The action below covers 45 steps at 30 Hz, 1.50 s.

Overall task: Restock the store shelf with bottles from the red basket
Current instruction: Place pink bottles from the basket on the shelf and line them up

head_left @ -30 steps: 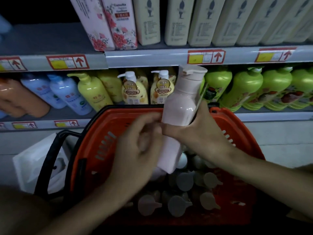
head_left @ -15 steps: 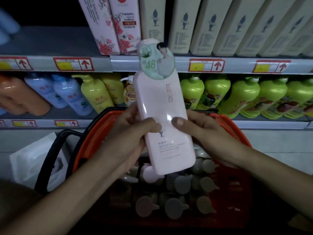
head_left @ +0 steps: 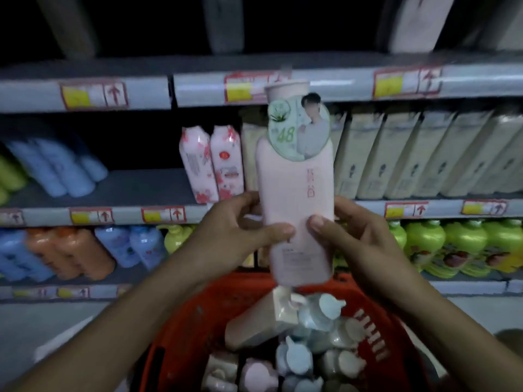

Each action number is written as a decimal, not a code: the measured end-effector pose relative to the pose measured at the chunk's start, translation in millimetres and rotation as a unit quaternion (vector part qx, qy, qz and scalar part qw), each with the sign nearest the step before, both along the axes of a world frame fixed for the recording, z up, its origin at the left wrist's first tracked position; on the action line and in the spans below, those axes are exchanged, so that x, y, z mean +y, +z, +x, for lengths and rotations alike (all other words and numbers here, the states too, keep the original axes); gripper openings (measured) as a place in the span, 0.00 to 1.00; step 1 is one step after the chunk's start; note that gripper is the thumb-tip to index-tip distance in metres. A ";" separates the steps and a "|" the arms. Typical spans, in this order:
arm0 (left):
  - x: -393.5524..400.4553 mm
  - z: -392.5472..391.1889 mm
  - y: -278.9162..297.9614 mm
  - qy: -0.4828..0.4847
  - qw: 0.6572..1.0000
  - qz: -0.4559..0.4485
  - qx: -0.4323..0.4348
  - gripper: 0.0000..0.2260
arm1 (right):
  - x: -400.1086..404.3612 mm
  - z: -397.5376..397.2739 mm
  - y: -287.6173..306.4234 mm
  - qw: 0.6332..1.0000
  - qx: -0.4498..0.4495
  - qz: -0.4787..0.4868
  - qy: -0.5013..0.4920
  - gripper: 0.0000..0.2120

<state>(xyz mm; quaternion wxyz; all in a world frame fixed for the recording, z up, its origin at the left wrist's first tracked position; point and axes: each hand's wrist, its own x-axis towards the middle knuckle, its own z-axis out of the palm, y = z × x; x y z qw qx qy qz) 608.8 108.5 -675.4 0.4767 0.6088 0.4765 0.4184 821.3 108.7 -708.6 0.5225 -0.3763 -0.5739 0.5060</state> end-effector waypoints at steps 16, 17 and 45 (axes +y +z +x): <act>113.5 161.9 154.0 0.018 0.979 0.193 -0.062 0.16 | 85.2 117.0 174.3 0.945 -0.096 0.261 -0.173 0.13; 124.2 172.4 164.0 0.029 0.975 0.210 -0.062 0.16 | 95.6 124.3 186.5 0.938 -0.111 0.277 -0.175 0.13; 218.0 270.2 158.2 0.188 0.949 0.222 0.123 0.18 | 230.2 206.0 179.8 0.908 -0.216 0.165 -0.318 0.17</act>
